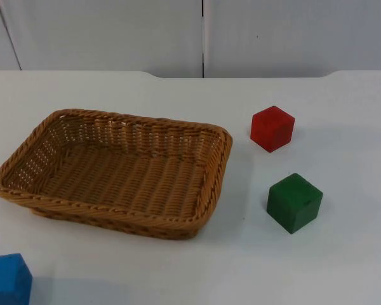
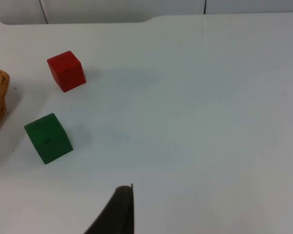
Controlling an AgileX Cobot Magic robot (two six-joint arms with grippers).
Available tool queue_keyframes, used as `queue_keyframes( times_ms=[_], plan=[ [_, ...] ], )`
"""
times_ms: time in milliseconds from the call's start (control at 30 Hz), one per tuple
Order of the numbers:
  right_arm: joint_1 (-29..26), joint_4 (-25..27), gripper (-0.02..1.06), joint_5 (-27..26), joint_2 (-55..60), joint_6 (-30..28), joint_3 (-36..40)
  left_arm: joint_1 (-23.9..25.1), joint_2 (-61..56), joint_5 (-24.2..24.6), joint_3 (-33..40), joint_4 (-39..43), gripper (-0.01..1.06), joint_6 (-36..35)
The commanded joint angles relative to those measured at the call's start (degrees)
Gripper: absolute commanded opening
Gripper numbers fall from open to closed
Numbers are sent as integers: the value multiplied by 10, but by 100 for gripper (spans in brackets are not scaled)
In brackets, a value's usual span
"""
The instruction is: Pick up one cube with each hand and place exactly two cubes into the same basket, leaving the remaining cube outside.
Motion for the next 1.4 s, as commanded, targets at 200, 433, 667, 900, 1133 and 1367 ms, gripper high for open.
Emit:
queue_keyframes(
  times_ms=[200, 433, 667, 900, 1133, 1367],
  plan=[
    [-4, -1, 105, -5, -2, 0, 3, -1, -2, -7, 2, -6, 105, -5],
    [-4, -4, 105, -5, -2, -4, 3, -1, -2, -7, 2, -5, 105, -5],
    [-4, -5, 105, -8, 8, -4, 1, -1, -2, -8, -2, -6, 105, -5],
    [-4, -5, 105, -27, 66, -6, -23, -1, 0, -15, -7, -7, 105, -5],
    [-4, -5, 105, -37, 106, -6, -40, -1, 51, -15, -7, -8, 105, -5],
    [-4, -5, 105, -41, 128, -7, -47, -1, 63, -23, -7, -8, 105, -2]
  ],
)
